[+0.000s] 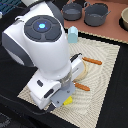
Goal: Interact with the objects in diverse but meaningful ways.
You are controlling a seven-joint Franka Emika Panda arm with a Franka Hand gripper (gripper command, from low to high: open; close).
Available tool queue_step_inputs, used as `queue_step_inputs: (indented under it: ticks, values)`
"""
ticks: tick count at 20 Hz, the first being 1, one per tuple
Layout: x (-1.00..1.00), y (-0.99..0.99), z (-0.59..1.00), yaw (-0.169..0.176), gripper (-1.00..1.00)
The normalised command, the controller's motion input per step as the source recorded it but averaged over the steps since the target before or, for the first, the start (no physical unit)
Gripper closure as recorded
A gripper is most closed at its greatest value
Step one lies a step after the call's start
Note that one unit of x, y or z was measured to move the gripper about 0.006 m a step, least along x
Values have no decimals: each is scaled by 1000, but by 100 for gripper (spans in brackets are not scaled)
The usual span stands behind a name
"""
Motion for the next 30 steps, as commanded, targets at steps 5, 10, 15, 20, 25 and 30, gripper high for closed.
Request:
queue_step_inputs:
  ticks: [5, 10, 15, 20, 25, 30]
  values:
    - [41, 581, 994, 30, -100]
    - [114, 753, 789, 49, -100]
    - [96, 835, 448, -39, -100]
    - [1, 815, 93, -157, -100]
    - [0, 771, -1, -175, -100]
    - [-59, 365, -183, -117, -100]
